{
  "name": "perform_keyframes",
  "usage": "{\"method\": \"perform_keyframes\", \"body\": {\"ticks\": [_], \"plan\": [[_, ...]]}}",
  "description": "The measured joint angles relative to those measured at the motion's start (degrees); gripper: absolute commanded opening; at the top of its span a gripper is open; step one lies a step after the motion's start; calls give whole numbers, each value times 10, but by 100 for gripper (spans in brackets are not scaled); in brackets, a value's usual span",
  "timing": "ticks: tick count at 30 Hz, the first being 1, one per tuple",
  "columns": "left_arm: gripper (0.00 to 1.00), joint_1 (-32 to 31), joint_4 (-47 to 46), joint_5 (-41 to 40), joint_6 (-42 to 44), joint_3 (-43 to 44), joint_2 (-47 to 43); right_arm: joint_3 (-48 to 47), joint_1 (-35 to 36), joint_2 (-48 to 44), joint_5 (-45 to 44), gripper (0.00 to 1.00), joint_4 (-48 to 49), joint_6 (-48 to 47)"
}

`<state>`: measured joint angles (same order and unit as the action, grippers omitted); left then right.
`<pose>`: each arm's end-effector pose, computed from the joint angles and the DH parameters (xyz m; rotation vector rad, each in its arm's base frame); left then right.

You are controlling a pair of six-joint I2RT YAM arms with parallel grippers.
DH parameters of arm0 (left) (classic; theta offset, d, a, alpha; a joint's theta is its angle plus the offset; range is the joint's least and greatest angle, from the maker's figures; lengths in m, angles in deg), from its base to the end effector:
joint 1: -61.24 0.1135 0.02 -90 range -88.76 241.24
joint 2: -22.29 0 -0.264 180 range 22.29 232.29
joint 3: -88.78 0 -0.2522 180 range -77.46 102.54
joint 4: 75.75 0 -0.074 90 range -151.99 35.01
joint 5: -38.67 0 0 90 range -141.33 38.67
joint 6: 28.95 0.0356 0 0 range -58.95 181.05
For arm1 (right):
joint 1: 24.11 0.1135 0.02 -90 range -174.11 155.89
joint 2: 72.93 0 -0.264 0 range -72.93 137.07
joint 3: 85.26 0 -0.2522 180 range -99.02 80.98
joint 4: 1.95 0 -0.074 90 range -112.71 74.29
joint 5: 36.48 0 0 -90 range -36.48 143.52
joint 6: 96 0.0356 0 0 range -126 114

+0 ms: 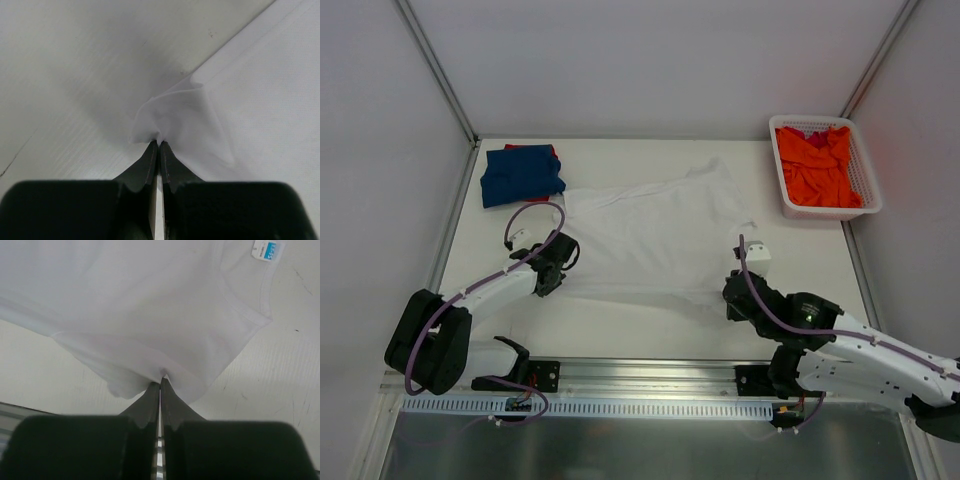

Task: Fold and stack the t-shirts
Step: Flatten the tshirt out

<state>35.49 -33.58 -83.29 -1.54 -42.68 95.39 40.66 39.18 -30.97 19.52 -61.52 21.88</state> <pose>0.2008 -0.0759 0.1655 -0.9173 2.2941 0.1527 0.0808 0.1163 0.2667 -0.4226 2.1912 0.1422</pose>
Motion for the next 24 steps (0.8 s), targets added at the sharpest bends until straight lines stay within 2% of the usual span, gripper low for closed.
{"method": "perform_keyframes", "body": {"ticks": [13,20,21,22,23,24], "plan": [[0,0,-4,3,0,0,6,-52,3,-34,3,2,-20,-11],[0,0,-5,3,1,0,8,-53,3,-13,13,0,-20,-17],[0,0,-5,3,2,0,8,-53,3,-12,15,9,-20,-17],[0,0,-5,3,2,0,8,-53,3,-13,15,10,-19,-18],[0,0,-5,2,3,0,8,-53,3,-14,14,0,-19,-19],[0,0,-4,-1,3,0,8,-53,3,-15,14,0,-20,-21]]}}
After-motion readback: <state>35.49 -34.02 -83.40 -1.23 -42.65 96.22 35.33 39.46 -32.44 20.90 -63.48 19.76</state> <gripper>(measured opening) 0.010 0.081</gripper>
